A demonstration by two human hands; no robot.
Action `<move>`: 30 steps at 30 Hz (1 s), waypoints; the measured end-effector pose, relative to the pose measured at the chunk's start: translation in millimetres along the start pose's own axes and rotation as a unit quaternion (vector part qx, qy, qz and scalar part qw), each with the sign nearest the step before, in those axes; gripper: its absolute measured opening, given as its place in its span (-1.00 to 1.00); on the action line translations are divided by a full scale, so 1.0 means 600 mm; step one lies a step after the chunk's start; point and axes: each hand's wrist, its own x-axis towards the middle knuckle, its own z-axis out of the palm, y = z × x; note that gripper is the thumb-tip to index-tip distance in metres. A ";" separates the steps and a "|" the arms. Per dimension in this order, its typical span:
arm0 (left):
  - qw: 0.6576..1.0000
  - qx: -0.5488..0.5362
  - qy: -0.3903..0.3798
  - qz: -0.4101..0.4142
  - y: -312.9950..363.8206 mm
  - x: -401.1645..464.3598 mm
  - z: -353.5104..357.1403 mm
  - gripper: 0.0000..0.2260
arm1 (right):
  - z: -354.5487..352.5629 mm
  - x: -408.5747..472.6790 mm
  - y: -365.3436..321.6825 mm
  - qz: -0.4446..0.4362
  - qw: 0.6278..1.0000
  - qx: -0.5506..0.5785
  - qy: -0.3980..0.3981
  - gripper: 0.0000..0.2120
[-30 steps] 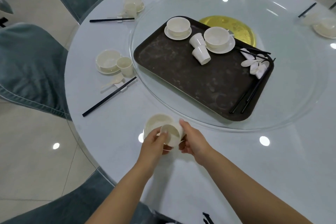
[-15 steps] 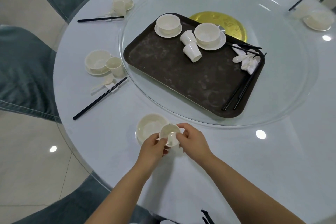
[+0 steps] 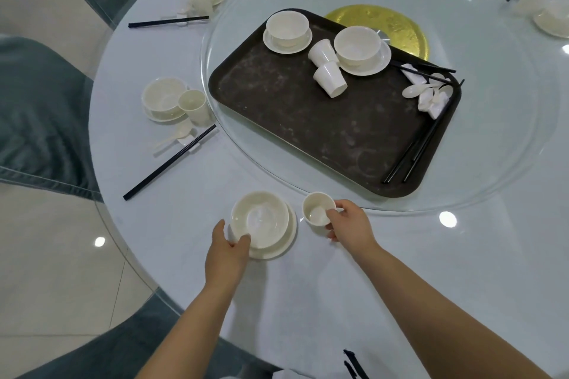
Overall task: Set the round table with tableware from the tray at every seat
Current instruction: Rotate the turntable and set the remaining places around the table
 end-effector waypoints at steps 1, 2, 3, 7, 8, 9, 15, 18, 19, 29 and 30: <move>1.000 0.001 -0.013 -0.005 -0.002 0.002 0.002 -0.39 | 0.002 0.002 -0.002 0.004 1.000 0.013 -0.003 -0.86; 1.000 0.000 -0.025 -0.006 -0.004 0.002 0.004 -0.40 | 0.004 0.004 -0.003 0.009 1.000 0.025 -0.007 -0.87; 0.999 -0.003 -0.035 -0.003 -0.005 0.002 0.006 -0.42 | 0.006 0.005 -0.005 0.012 0.999 0.038 -0.011 -0.87; 0.998 -0.004 -0.060 0.013 -0.007 0.003 0.013 -0.49 | 0.010 0.008 -0.007 0.019 0.996 0.085 -0.032 -0.82; 0.998 -0.004 -0.062 0.015 -0.007 0.004 0.014 -0.50 | 0.011 0.008 -0.006 0.023 0.994 0.097 -0.037 -0.80; 0.998 -0.005 -0.063 0.017 -0.007 0.004 0.015 -0.52 | 0.011 0.007 -0.004 0.027 0.993 0.107 -0.042 -0.78; 0.999 -0.003 -0.052 0.009 -0.012 0.008 0.014 -0.64 | 0.013 -0.001 0.017 0.063 0.991 0.105 -0.052 -0.70; 0.999 0.000 -0.048 0.010 -0.014 0.013 0.011 -0.70 | 0.013 -0.005 0.028 0.066 0.992 0.090 -0.067 -0.65; 0.999 -0.001 -0.045 0.012 -0.014 0.015 0.008 -0.71 | 0.013 -0.005 0.030 0.066 0.992 0.085 -0.069 -0.64; 0.997 0.043 0.046 0.045 0.030 0.015 -0.019 -0.45 | -0.035 0.012 -0.008 -0.020 0.993 0.072 0.090 -0.61; 0.996 0.034 0.056 0.055 0.038 0.013 -0.020 -0.45 | -0.047 0.020 -0.015 -0.032 0.991 0.070 0.107 -0.65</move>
